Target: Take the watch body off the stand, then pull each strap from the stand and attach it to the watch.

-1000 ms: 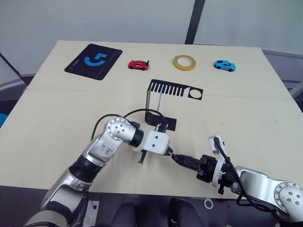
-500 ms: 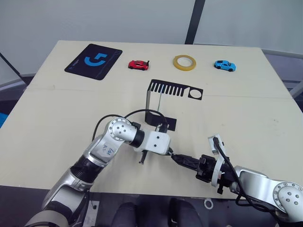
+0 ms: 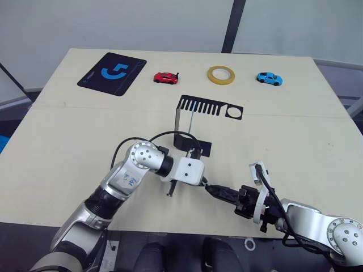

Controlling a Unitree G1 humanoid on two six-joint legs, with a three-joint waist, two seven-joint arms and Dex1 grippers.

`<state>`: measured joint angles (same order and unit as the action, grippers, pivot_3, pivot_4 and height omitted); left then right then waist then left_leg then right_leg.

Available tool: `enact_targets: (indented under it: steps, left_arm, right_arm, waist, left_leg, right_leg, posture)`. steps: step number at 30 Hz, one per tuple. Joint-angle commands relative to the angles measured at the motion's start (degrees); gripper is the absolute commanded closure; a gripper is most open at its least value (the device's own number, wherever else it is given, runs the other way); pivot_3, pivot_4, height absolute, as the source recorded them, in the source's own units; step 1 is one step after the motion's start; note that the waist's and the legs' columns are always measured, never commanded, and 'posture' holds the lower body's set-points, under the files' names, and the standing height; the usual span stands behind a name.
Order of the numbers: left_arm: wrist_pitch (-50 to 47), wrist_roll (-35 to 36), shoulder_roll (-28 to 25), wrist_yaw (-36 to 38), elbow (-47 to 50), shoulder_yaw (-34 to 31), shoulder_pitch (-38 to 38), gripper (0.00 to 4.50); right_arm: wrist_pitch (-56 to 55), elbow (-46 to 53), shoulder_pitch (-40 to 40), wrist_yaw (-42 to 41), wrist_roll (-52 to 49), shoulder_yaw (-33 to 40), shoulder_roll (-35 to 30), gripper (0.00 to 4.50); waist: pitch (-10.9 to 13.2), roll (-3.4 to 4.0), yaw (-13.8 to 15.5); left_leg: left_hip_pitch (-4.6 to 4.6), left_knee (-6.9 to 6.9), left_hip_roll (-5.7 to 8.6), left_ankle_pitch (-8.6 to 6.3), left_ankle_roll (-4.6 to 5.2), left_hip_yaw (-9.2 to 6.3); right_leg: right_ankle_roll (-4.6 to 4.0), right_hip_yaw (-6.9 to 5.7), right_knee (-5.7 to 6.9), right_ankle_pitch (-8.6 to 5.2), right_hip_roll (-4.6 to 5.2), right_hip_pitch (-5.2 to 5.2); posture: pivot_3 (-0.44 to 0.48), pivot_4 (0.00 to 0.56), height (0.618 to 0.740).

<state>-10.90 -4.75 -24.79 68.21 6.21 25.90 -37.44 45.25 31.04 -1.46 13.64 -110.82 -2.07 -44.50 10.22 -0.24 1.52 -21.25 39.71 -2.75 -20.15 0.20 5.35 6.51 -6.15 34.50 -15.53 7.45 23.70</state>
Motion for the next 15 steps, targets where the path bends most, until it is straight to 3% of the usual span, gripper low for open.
enact_targets:
  steps: [1,15]
  left_arm:
    - [0.20,0.90,1.78,-0.82,2.01,1.48,-0.42,4.50]
    - [0.03,0.69,2.14,-0.93,1.97,1.76,-0.54,4.50]
  right_arm:
    - [0.54,3.20,1.21,-2.06,-2.17,-1.17,0.98,2.88]
    - [0.52,3.64,0.71,-2.13,-2.18,-1.13,0.86,2.88]
  waist:
    - [0.00,0.00,0.00]
    - [0.00,0.00,0.00]
  left_leg:
    - [0.00,0.00,0.00,0.00,0.00,0.00]
    - [0.00,0.01,0.00,0.00,0.00,0.00]
  right_leg:
    - [0.00,0.00,0.00,0.00,0.00,0.00]
    - [0.00,0.00,0.01,0.00,0.00,0.00]
  posture:
    - [0.000,0.150,0.737]
    - [0.000,0.150,0.737]
